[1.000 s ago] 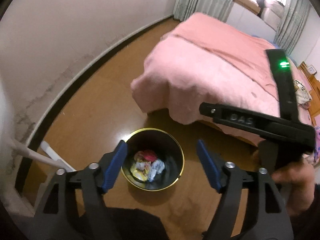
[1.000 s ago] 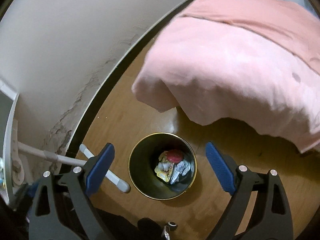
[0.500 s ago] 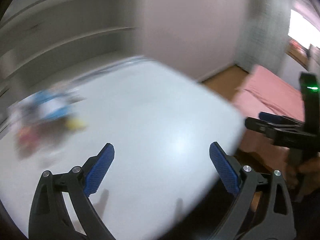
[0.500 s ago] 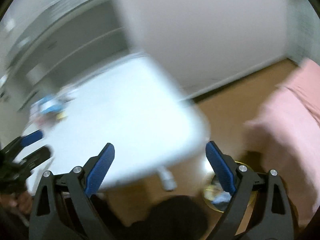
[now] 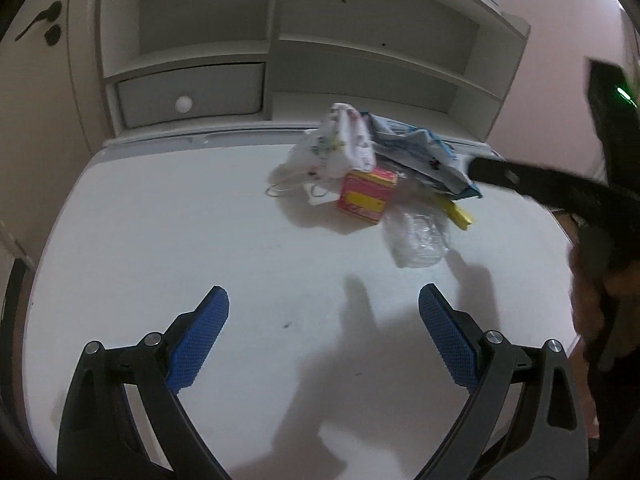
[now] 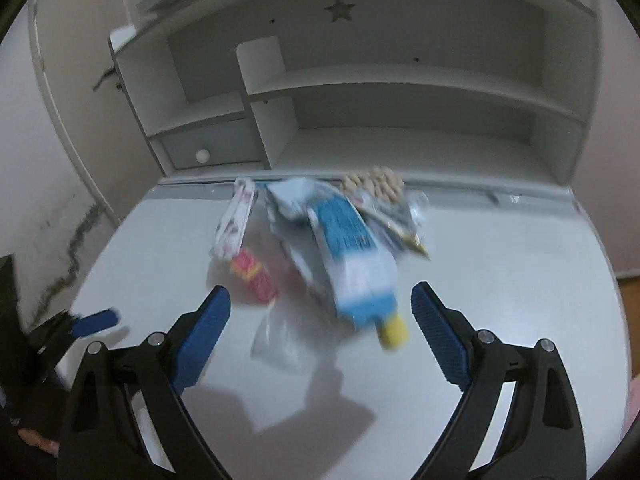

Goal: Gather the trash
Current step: 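Grasp the white mask with the left tool while the right tool grasps the blue snack bag, then carry both items to the black bin and open both tools to drop them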

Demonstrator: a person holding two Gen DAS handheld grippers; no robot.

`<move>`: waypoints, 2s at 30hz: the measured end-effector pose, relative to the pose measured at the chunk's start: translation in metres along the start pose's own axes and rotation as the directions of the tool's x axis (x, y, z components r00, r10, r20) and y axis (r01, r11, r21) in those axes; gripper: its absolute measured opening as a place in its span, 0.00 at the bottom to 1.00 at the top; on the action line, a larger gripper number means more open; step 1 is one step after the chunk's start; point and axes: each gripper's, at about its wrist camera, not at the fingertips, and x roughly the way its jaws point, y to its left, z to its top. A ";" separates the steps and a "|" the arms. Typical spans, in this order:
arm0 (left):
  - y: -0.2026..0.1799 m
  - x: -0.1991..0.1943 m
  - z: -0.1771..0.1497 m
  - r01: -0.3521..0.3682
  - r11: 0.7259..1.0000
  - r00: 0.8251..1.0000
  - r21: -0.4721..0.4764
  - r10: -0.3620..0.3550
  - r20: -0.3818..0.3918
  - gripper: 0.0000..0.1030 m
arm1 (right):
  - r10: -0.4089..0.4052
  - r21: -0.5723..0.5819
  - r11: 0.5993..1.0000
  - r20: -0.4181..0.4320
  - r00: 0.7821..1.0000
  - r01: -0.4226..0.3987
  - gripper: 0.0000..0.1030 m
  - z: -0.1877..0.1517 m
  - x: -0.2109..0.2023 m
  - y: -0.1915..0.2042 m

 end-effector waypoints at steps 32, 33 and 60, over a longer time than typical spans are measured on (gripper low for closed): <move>0.008 0.100 0.112 -0.066 0.993 0.997 -0.100 0.062 -0.048 0.81 | -0.019 0.016 1.000 0.054 0.998 0.018 0.29 -0.007 -0.041 -0.030; 0.010 0.099 0.110 -0.071 0.992 0.997 -0.106 0.066 -0.049 0.72 | -0.022 0.022 1.000 0.055 0.998 0.021 0.29 -0.009 -0.044 -0.034; -0.367 0.011 0.005 0.458 0.798 0.884 0.392 -0.454 -0.110 0.13 | -0.564 0.625 0.602 -0.108 0.818 0.498 0.29 -0.271 -0.244 -0.287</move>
